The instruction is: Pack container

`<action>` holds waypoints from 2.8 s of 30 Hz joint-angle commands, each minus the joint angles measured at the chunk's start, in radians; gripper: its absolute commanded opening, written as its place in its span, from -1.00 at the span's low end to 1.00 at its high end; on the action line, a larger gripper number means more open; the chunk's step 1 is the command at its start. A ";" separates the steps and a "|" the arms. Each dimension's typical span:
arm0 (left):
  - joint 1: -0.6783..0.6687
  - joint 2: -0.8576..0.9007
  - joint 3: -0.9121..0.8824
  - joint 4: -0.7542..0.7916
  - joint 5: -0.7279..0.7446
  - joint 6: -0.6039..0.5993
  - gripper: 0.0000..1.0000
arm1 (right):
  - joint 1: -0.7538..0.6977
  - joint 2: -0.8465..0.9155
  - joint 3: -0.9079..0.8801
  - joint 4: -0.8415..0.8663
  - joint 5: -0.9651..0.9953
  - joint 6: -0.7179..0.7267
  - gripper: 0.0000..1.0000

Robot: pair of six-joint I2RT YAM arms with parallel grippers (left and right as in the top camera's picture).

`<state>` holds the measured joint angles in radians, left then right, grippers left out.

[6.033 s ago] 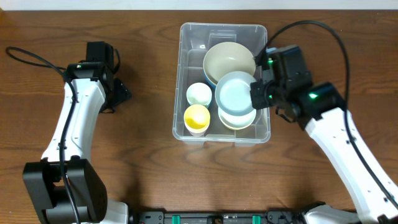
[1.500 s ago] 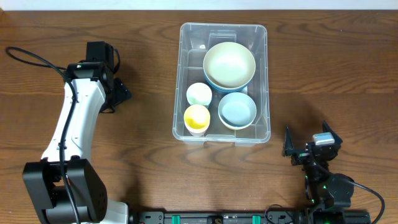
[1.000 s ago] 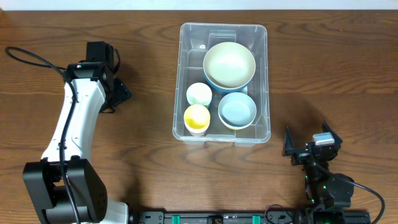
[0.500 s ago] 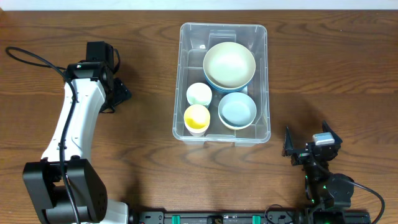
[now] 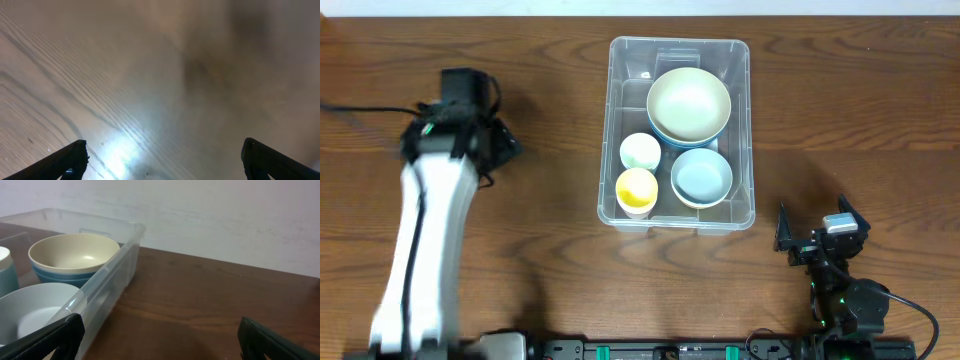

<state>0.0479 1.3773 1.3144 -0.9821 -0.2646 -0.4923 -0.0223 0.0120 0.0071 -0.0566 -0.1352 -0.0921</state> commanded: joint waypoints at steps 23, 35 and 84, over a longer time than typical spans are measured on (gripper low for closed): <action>0.000 -1.284 0.009 -0.469 0.037 0.016 0.96 | -0.010 -0.006 -0.002 -0.004 -0.004 -0.014 0.98; 0.000 -1.374 -0.159 -0.481 0.036 0.009 0.96 | -0.010 -0.006 -0.002 -0.004 -0.003 -0.014 0.98; -0.026 -1.375 -1.310 0.912 0.265 0.488 0.96 | -0.010 -0.006 -0.002 -0.004 -0.003 -0.014 0.98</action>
<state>0.0254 0.0101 0.0387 -0.0582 -0.0063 -0.0460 -0.0223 0.0120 0.0071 -0.0566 -0.1352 -0.0921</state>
